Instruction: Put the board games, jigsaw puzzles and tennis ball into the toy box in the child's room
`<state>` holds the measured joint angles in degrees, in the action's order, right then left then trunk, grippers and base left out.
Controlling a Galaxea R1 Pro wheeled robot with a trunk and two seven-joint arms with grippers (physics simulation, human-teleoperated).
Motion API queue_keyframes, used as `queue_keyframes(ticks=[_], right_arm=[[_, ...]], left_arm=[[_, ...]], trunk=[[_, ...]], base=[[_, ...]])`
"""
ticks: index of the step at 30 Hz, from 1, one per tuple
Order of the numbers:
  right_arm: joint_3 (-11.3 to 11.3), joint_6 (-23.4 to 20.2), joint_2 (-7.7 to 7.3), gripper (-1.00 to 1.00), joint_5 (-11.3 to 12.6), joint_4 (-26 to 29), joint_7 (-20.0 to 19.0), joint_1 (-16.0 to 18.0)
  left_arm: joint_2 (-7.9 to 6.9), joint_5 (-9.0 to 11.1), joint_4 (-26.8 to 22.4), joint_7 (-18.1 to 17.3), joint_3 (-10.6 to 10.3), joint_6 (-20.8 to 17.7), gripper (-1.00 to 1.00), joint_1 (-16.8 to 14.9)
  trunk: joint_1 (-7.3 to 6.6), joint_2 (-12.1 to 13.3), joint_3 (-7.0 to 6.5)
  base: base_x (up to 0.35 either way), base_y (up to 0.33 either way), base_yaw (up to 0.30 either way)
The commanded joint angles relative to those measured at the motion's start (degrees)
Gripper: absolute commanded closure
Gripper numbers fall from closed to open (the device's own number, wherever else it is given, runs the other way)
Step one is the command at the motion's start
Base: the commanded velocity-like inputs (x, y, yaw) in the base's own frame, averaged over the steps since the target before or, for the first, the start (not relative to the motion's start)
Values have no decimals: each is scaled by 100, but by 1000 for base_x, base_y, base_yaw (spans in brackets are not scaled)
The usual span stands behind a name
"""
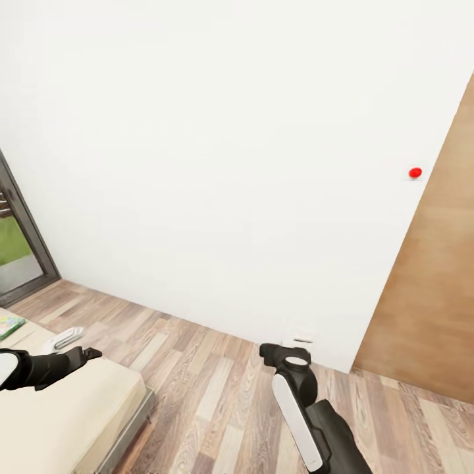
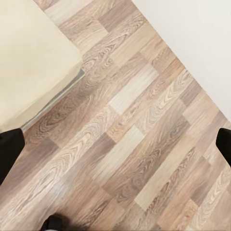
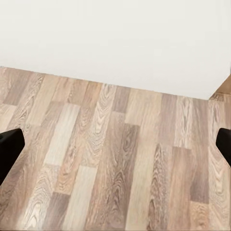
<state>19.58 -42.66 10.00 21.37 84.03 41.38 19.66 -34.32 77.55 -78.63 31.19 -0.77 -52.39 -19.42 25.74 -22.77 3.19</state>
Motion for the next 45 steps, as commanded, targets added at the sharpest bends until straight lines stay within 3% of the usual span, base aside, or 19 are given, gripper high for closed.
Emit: queue_keyframes(ticks=[1,5,16,19,20,23,30,45], right_arm=[[58,-12,0,-100,48,-2,85,7],[215,-8,0,-100,50,-29,158,10],[301,32,0,-100,32,-19,113,8],[485,50,0,-100,25,-5,103,4],[781,124,0,-100,48,-16,99,3],[880,159,0,-100,56,-17,99,2],[938,383,0,-100,60,-26,91,2],[943,403,0,-100,59,-27,89,2]], left_arm=[[-3,59,-3,60,-7,-3,-100,-9],[-2,59,-3,62,2,7,-100,-9],[2,59,-3,63,-18,35,-100,-9],[2,59,-3,63,-15,36,-100,-9],[4,59,-3,63,-12,36,-100,-9],[3,59,-3,63,-11,36,-100,-9],[4,59,-3,64,-40,36,-100,-9],[4,59,-3,69,-53,36,-100,-9]], trunk=[[4,-14,19],[4,-14,40],[4,-14,100],[4,-14,109],[4,-14,110],[4,-14,111],[4,-14,107],[4,-14,105]], base=[[1,-1,272],[22,-9,264],[207,-91,252],[257,-112,106],[259,-113,18],[259,-114,9],[245,-175,67],[52,-108,282]])
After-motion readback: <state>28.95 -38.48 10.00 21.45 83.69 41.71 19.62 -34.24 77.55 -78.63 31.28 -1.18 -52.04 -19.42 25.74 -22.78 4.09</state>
